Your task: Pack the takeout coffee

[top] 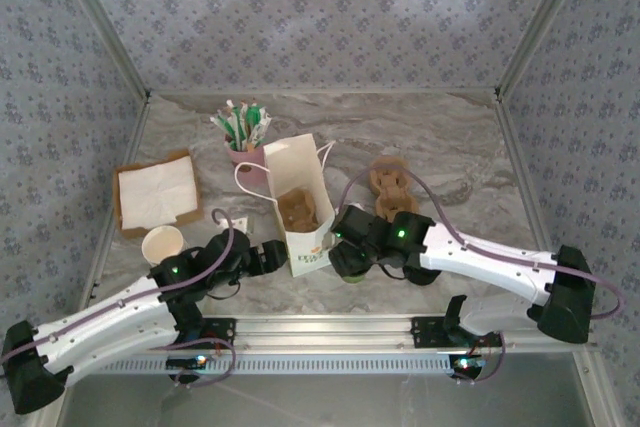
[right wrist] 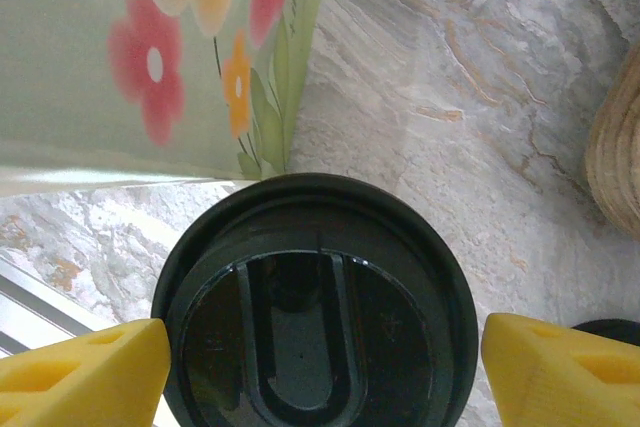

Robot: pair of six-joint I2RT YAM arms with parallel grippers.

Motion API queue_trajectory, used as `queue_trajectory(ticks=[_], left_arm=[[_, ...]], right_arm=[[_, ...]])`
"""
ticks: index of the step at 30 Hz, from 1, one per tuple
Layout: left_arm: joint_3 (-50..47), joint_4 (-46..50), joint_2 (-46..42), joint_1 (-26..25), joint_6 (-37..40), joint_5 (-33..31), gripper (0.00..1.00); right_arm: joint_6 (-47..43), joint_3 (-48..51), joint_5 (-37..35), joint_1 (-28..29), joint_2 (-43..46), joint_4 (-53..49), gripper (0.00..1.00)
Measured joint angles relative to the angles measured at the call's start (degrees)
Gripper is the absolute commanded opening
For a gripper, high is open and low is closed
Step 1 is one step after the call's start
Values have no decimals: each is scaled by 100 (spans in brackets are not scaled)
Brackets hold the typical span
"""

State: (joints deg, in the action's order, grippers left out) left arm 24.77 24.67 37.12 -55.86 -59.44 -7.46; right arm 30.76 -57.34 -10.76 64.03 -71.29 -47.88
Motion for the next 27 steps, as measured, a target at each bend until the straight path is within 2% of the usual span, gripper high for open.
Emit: queue_trajectory(ticks=[12,27], left_arm=[[0,101,-254,0,0,0,85],[0,107,-254,17,2,20,86]], right_arm=[[-15,-26,7,39,-96,142,85],[-9,-24,28,50,269,-79,89]])
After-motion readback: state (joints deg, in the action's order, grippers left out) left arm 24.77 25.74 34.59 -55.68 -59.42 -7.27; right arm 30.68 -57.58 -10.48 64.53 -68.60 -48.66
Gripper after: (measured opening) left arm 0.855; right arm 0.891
